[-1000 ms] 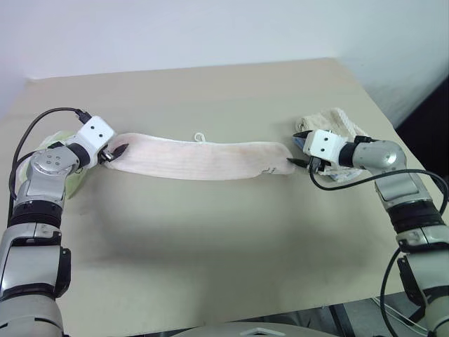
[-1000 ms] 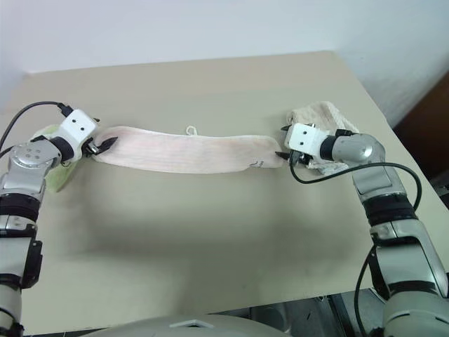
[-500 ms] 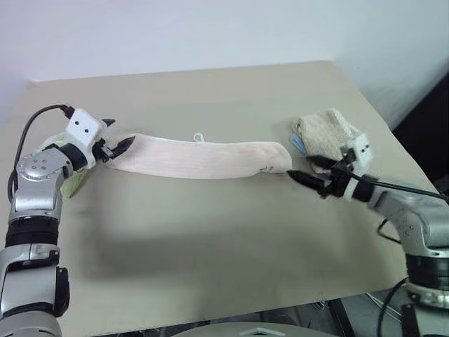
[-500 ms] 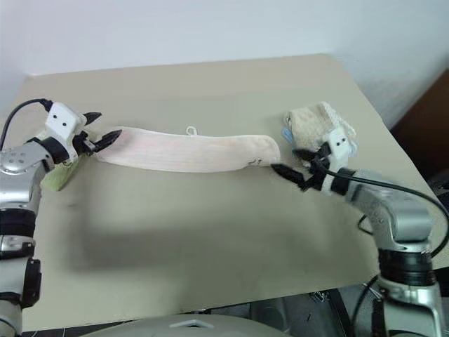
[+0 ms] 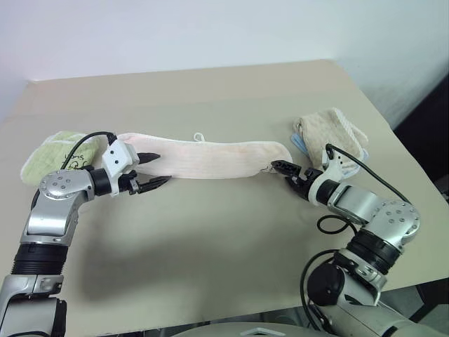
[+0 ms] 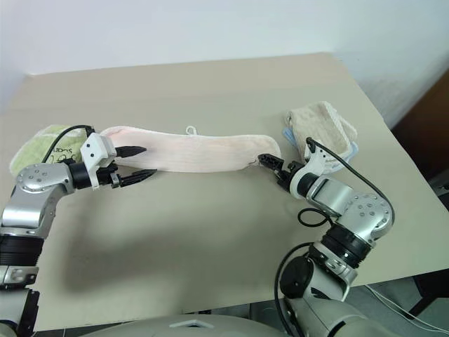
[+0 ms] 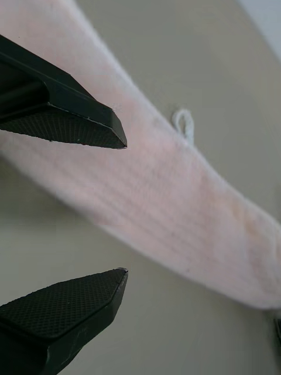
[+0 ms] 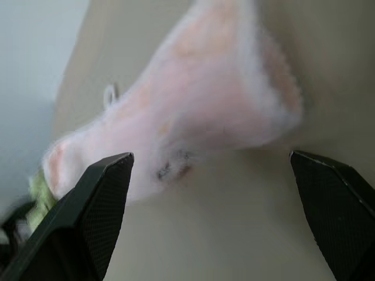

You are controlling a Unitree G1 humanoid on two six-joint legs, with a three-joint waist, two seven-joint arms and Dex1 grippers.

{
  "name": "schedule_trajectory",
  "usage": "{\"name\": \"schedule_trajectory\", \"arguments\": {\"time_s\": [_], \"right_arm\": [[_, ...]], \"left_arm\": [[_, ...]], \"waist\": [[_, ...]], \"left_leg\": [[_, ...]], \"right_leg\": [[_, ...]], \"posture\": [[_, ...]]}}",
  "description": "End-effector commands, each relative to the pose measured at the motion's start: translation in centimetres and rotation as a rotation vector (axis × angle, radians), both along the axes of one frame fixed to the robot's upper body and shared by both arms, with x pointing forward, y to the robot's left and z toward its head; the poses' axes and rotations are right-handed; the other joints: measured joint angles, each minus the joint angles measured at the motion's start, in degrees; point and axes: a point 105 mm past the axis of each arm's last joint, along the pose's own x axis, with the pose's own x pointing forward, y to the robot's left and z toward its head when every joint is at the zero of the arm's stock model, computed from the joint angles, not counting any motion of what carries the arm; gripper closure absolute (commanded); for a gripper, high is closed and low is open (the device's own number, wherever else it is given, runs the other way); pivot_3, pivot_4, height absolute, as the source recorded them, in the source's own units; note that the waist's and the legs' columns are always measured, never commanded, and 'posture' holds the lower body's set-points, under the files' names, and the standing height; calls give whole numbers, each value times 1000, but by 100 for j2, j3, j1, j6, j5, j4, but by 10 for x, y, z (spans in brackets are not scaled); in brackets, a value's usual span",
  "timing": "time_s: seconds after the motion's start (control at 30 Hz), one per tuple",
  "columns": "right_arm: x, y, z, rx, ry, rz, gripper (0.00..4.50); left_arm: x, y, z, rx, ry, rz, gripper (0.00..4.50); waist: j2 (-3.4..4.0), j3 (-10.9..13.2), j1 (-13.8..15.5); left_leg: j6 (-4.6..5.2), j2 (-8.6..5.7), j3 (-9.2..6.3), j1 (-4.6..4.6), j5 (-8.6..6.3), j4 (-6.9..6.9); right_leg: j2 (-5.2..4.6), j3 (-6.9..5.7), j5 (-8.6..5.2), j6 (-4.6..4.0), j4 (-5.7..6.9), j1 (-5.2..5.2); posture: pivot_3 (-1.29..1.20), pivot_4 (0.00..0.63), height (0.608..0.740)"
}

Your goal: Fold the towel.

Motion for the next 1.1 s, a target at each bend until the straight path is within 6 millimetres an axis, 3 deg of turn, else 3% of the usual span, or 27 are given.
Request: {"name": "schedule_trajectory", "arguments": {"time_s": [0.03, 0.43, 0.6, 0.87, 1.1], "right_arm": [[10, 0, 8, 51, 27, -50, 11], [24, 10, 8, 114, 119, -90, 11], [23, 8, 12, 117, 104, -101, 1556], [24, -1, 19, 109, 76, -126, 4393], [25, -34, 42, 0, -25, -162, 4454]], "left_arm": [[-3, -4, 10, 2, -39, -17, 1080], [-5, -3, 7, 6, -43, 0, 1080], [-5, -2, 5, 6, -43, 5, 1080], [-3, -2, 3, 6, -43, 8, 1080], [-5, 0, 0, 8, -39, 18, 1080]], "waist": [[1, 0, -12], [2, 1, -26], [3, 2, -32], [5, 3, -35], [9, 5, -17]], "left_leg": [[0, 0, 1, 1, 0, 0], [3, 0, 4, 5, 1, -2], [3, 0, 4, 4, 1, -2], [4, 0, 4, 3, 1, -4], [5, 0, 3, -1, 0, -5]], "right_leg": [[1, 0, 0, 0, 0, 0], [16, -2, -1, 1, -2, 8], [17, -3, -2, 1, -3, 7], [18, -3, -4, 2, -5, 5], [16, -4, -6, 4, -12, 4]], "posture": [[0, 150, 731], [0, 150, 731], [0, 150, 731], [0, 150, 731], [0, 150, 731]]}}
